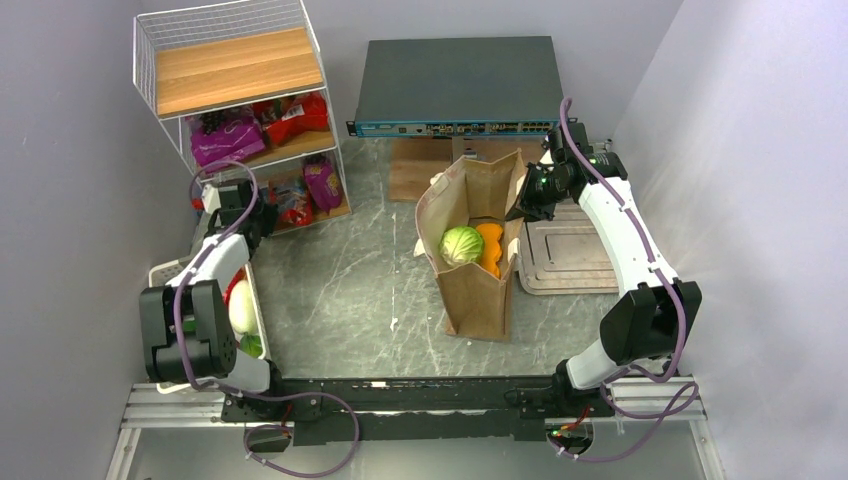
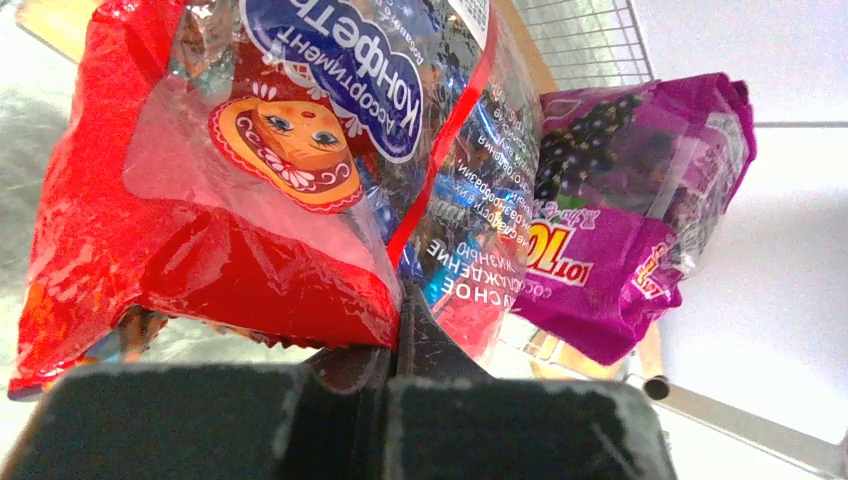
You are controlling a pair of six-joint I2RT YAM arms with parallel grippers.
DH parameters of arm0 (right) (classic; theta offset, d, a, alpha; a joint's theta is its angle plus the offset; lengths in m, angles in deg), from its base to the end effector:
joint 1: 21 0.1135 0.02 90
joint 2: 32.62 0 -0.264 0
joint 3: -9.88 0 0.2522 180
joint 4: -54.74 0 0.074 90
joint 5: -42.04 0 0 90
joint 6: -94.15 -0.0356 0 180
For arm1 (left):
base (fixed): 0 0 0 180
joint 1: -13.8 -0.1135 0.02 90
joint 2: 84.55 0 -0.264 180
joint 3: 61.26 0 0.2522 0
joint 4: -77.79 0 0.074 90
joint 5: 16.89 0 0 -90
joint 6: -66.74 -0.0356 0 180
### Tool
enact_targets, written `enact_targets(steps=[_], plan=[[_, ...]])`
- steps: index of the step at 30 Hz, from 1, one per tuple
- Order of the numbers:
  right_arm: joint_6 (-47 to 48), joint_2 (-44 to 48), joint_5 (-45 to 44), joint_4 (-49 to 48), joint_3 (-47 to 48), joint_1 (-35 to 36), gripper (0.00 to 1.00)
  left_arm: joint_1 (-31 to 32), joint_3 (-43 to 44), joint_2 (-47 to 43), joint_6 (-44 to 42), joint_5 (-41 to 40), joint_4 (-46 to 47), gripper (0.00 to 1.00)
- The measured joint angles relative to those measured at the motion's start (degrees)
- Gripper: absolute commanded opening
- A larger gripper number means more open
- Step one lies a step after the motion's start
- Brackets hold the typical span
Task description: Place the food into the grocery bag and tie it
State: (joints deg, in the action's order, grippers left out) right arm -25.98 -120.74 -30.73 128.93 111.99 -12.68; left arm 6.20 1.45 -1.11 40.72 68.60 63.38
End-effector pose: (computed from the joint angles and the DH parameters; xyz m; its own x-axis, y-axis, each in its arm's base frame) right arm 0.3049 0.0553 0.3446 -0.8851 0.3551 -0.3008 0.1855 0.8620 0.4718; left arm 0.3121 0.0445 0.2235 -0.0745 -0.9137 -0.3994 -0.5985 0.3613 -0.7150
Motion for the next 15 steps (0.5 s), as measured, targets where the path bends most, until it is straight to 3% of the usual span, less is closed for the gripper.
enact_targets(steps=[4, 15], plan=[[0.0, 0.02, 0.55, -0.07, -0.02, 0.0, 0.0, -0.22, 1.9, -1.77, -3.85, 0.2, -5.9, 0.0], [-0.02, 0.2, 2.69, -0.9, -0.68, -0.04, 0.0, -0.31, 1.86, -11.63, -8.94, 0.87, -11.23, 0.0]])
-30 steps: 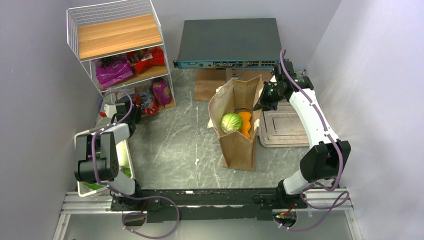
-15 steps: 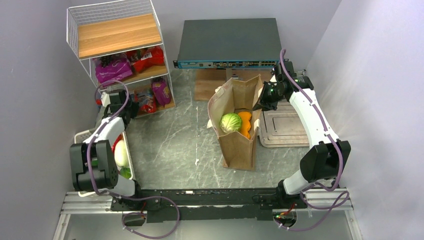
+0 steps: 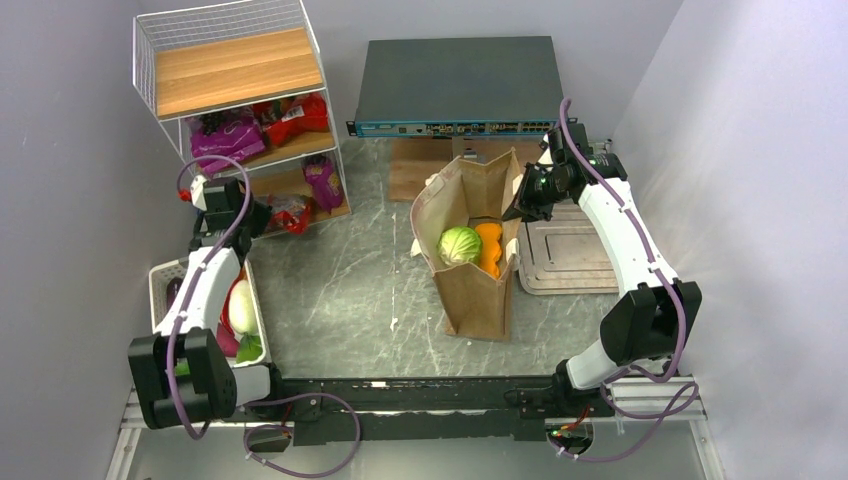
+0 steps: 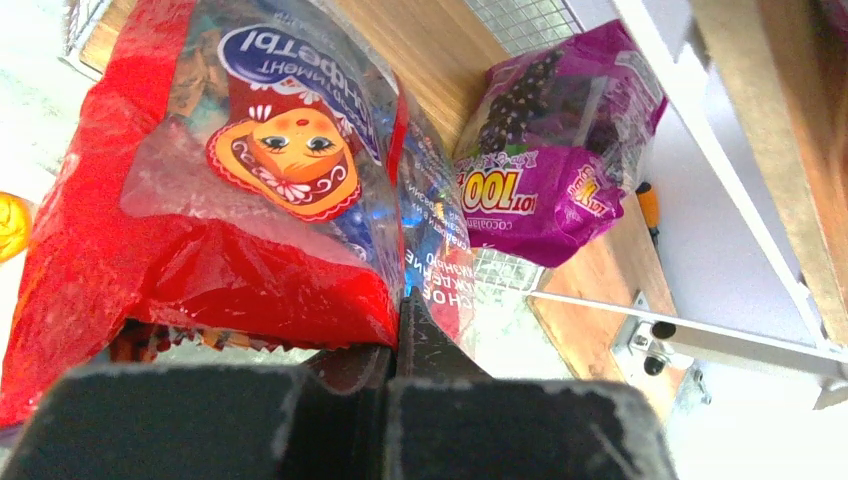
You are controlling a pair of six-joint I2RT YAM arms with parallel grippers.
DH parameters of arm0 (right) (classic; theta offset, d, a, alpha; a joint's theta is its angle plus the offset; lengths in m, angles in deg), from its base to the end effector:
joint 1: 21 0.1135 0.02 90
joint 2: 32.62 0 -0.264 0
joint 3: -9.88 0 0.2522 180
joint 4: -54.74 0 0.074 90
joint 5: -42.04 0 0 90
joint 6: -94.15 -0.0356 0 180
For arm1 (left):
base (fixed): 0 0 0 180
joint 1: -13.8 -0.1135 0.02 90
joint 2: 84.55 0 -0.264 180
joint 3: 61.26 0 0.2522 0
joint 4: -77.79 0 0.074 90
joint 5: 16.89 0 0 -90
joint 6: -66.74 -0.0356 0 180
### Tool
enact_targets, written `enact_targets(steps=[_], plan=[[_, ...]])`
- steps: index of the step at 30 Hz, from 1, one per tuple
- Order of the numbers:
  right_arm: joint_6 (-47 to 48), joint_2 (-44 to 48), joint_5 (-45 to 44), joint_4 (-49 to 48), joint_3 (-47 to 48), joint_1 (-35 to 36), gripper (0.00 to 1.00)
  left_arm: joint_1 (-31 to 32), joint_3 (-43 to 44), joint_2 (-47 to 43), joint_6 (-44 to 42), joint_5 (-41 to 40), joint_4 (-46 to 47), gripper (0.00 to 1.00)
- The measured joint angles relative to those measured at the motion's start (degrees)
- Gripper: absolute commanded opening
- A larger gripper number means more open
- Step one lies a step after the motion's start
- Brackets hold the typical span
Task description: Place the food into the grocery bag and tie it
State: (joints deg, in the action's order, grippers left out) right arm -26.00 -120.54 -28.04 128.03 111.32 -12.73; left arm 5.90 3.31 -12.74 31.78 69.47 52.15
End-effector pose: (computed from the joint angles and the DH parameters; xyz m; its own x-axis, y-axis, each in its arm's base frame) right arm 0.3048 0.0566 0.3434 -0.8925 0.3474 -0.2875 0.1657 0.8456 0.5074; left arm 0.2768 0.0407 0.2731 -0.1524 -0.8469 -0.5095 -0.5496 0.5011 -0.6685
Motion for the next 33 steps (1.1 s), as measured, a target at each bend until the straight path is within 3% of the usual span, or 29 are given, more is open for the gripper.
enact_targets(steps=[20, 33], plan=[[-0.02, 0.07, 1.22, -0.68, -0.31, 0.0, 0.0, 0.0, -5.53, -15.91, -7.56, 4.46, -9.68, 0.0], [-0.02, 0.07, 1.44, -0.76, -0.31, 0.52, 0.0, 0.26, -4.31, -18.67, -18.12, 17.59, -10.67, 0.0]])
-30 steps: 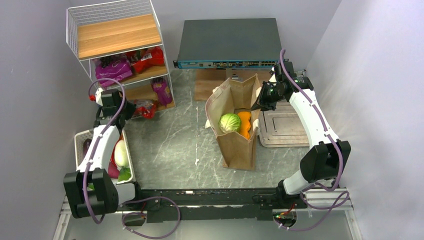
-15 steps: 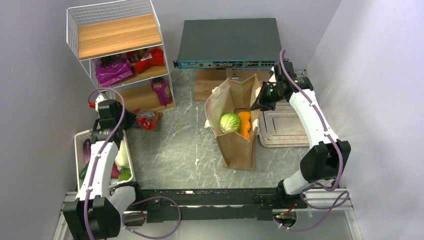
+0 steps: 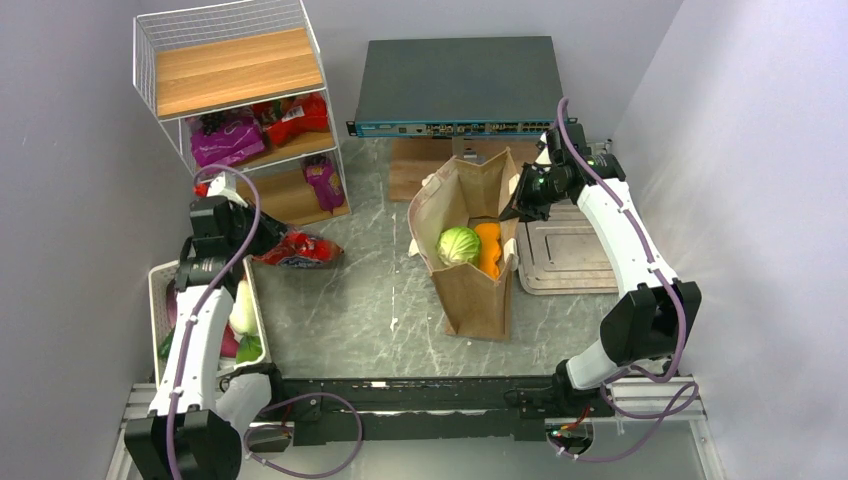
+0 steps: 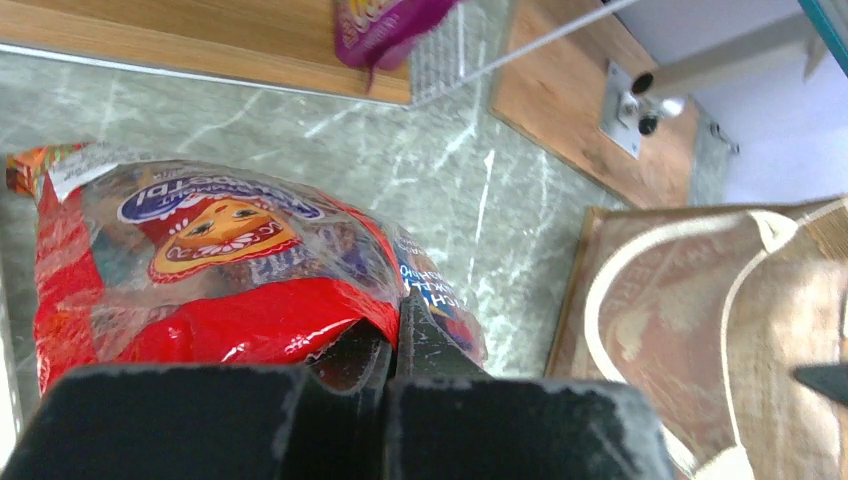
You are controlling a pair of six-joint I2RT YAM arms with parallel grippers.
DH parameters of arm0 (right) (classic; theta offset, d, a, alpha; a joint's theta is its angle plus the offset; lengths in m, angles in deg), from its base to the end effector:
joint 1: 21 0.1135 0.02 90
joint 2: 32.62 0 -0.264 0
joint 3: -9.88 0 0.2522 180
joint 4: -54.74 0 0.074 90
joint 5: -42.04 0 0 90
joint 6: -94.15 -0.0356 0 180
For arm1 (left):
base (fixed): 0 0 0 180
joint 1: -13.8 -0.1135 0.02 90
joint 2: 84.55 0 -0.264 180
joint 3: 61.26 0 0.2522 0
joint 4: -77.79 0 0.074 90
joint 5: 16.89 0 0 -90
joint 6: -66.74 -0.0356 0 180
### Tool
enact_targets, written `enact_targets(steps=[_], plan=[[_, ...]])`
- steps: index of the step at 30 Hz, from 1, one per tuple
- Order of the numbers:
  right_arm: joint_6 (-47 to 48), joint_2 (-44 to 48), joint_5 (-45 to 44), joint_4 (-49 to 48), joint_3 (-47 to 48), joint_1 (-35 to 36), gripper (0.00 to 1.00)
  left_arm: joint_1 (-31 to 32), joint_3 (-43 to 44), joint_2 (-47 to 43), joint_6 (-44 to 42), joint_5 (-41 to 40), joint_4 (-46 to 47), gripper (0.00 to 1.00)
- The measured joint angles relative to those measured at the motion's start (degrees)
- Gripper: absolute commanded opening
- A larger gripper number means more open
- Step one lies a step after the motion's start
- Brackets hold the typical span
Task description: Place the food into the grocery bag and tie it
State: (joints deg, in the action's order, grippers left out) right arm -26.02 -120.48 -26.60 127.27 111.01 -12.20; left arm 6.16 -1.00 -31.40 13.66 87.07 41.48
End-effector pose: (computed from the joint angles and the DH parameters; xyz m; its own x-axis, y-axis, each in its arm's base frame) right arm 0.3047 0.0603 0.3431 -0.8984 0.3345 -0.2846 0.1446 0.8371 0.5275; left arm 0.2060 0.0190 0.3030 -0.4344 -0.6465 -0.6272 -0.2267 0.7524 -0.6185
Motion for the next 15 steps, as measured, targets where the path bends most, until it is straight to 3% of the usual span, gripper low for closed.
enact_targets(steps=[15], plan=[[0.0, 0.0, -0.52, -0.02, 0.66, 2.08, 0.0, 4.68, 21.79, 6.95, -8.11, 11.23, -14.82, 0.0]])
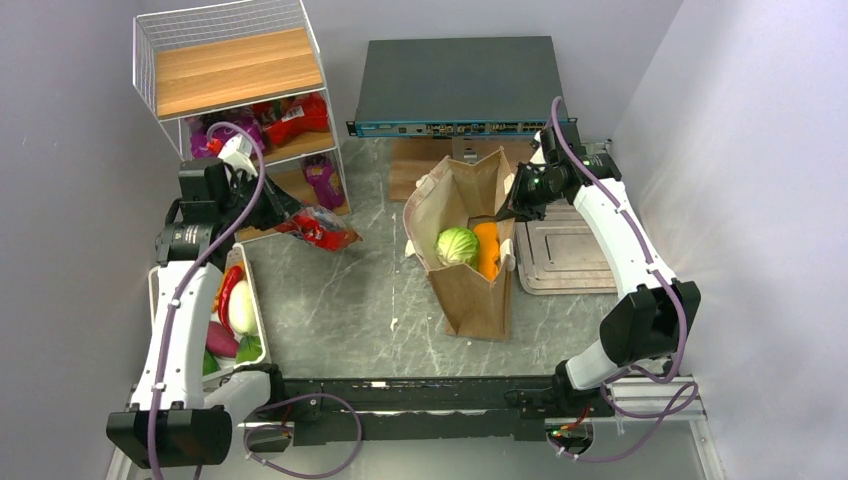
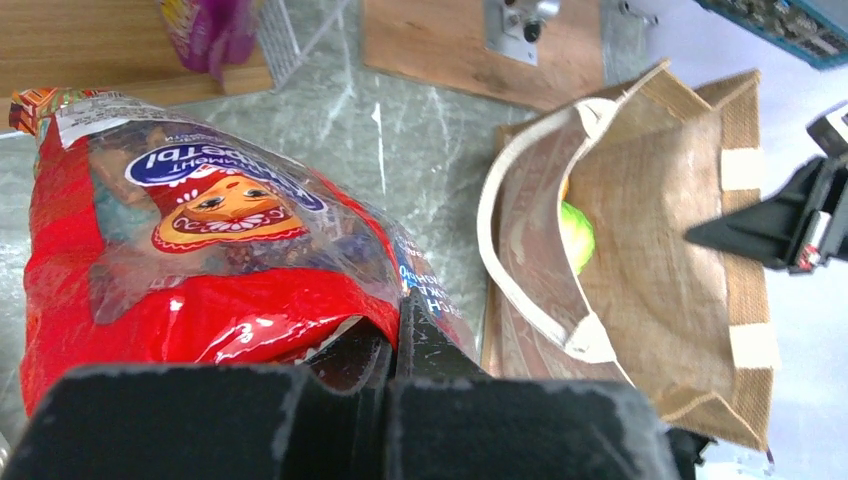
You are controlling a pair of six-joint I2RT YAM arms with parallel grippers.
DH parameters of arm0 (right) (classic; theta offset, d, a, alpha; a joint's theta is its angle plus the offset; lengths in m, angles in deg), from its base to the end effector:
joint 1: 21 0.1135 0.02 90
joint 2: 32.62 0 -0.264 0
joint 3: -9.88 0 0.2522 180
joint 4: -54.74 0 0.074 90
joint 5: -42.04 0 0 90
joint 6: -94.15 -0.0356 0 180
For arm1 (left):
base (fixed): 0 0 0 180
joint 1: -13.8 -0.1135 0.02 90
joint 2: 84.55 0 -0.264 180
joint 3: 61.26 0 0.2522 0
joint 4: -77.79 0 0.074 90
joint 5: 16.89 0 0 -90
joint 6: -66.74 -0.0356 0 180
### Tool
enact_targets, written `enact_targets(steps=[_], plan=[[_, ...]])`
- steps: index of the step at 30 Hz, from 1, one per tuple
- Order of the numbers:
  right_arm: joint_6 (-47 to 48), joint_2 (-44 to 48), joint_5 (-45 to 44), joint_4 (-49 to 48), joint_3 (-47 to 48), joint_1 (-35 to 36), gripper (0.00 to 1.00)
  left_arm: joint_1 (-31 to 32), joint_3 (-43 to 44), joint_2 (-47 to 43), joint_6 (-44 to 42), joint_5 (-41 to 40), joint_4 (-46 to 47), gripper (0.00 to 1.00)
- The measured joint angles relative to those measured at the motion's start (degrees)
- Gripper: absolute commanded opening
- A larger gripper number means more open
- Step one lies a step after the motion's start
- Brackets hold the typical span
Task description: Place the food into the grocery bag and tie it
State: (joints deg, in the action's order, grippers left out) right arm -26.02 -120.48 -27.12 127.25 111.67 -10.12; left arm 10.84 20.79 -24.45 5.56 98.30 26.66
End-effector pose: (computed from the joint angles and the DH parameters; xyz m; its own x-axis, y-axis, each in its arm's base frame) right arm 0.3029 0.0711 0.3465 -0.9047 0.3044 -0.2981 0.1112 0.8441 0.5245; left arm 0.2155 -0.0040 0.3848 -0.5830 -0.4669 -0.6649 0.0495 0.7964 -0.6027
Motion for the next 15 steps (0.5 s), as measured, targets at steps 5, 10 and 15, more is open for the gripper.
enact_targets(steps=[5, 10, 15], plan=[[0.0, 0.0, -0.85, 0.0, 0.04, 1.01, 0.0, 3.17, 6.12, 0.68, -2.78, 0.68, -6.58, 0.0], [0.0, 0.0, -1.22, 0.0, 0.68, 2.51, 0.0, 8.33, 15.37, 2.67, -5.31, 0.94, -12.9, 0.0], [0.0, -0.02, -1.81, 0.59, 2.64, 3.89, 0.0, 12.13, 20.79, 3.72, -6.08, 2.62, -14.6, 0.0]])
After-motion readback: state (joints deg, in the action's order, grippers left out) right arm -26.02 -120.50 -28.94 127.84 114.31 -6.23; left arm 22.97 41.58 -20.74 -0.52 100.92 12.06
